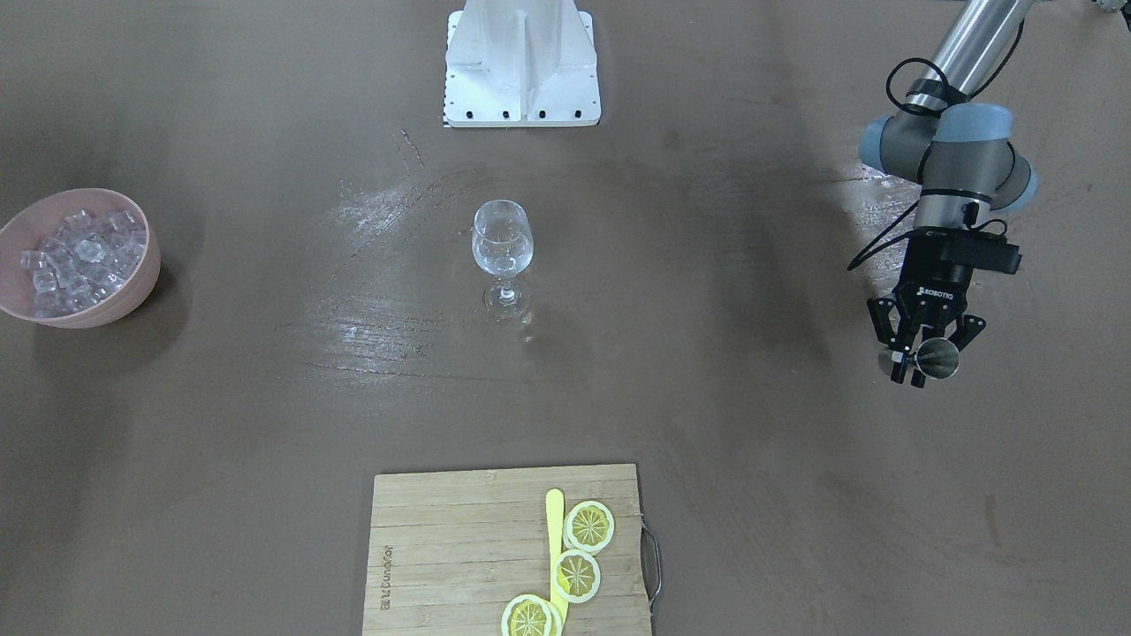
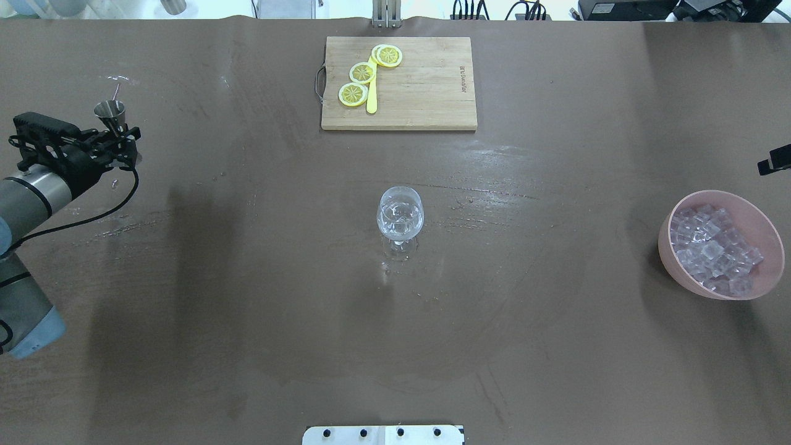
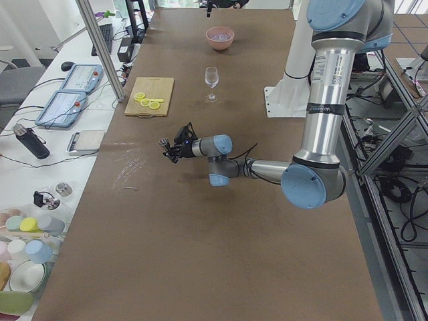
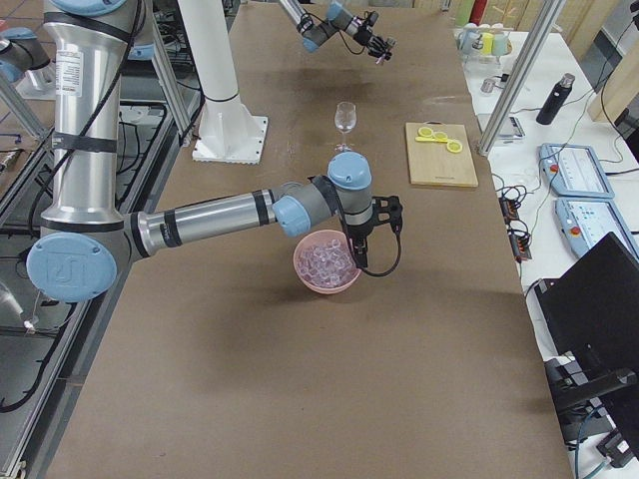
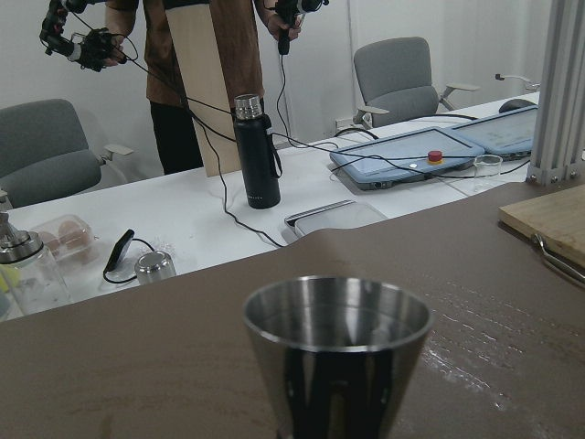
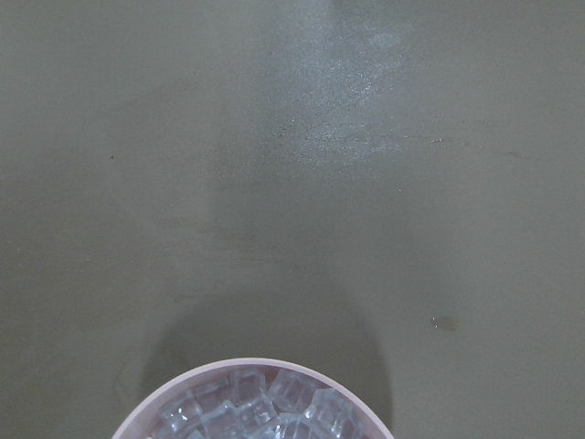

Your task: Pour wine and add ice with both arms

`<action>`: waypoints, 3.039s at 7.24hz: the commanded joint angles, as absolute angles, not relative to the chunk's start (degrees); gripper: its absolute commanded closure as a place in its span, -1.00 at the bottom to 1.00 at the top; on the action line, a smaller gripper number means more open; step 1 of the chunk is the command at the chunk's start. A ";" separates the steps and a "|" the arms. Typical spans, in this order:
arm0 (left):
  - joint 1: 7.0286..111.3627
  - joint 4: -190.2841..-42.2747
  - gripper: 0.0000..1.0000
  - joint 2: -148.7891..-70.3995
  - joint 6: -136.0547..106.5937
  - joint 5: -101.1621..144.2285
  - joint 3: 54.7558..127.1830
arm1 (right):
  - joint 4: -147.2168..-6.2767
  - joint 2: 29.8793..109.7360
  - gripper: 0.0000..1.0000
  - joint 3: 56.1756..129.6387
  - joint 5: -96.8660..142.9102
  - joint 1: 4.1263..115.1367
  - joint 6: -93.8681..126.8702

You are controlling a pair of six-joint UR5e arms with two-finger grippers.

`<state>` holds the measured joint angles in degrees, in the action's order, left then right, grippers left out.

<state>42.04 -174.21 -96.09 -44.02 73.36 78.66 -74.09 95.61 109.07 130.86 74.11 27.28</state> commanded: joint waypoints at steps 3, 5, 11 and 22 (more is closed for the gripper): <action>41.31 -176.92 1.00 -96.15 -43.86 74.35 75.15 | -74.09 95.54 -1.00 108.99 130.69 74.00 27.25; 41.22 -176.92 0.90 -96.15 -43.51 76.01 74.18 | -74.09 95.54 -1.00 108.98 129.99 73.74 27.25; 41.13 -177.01 0.73 -96.76 -43.24 78.22 74.44 | -74.09 95.45 -1.00 108.98 129.81 73.57 27.33; 41.05 -195.20 0.79 -96.59 -42.98 80.16 68.56 | -74.09 95.36 -1.00 109.07 129.37 73.21 27.51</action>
<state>41.11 -194.29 -96.52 -42.98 80.41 69.56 -74.09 95.36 109.07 129.37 73.21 27.51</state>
